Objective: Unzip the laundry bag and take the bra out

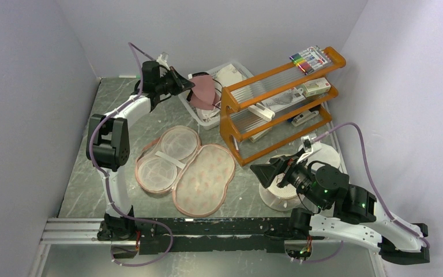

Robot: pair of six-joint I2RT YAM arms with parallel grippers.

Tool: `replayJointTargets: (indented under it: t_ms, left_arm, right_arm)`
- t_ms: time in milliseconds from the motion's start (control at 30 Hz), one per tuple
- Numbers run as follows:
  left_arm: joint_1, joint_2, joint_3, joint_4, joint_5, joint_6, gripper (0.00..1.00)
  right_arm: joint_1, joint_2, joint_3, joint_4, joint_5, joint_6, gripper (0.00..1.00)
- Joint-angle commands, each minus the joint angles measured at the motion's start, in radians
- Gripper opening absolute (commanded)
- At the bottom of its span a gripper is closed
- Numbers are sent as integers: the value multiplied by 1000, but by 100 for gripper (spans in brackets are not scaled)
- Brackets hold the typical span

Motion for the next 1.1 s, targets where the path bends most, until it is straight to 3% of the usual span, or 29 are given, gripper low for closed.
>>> replayJointTargets:
  t_ms: [0,200,433,500,667,800,967,1067]
  left_arm:
    - [-6,63,-1,108,36,24,7]
    - [-39,120,35,95,-78,46,7]
    - [-52,216,188,-63,-171,112,10]
    - [-57,205,217,-132,-203,146,18]
    - [-62,100,182,-203,-210,224,56]
    - [-60,3,163,-310,-199,277,66]
    - [-54,-203,36,-407,-188,345,95]
    - [-50,-364,-111,-492,-179,376,100]
  right_arm:
    - [0,-1,16,3,4,-2,100]
    - [-1,21,14,16,-4,0,100]
    - [-1,39,16,26,-12,0,100]
    - [-1,46,24,27,-12,-1,100]
    - [-1,72,46,29,-11,-8,100]
    - [0,89,57,38,-20,-8,100]
    - [0,119,82,0,-17,6,100]
    - [0,129,98,-38,1,26,100]
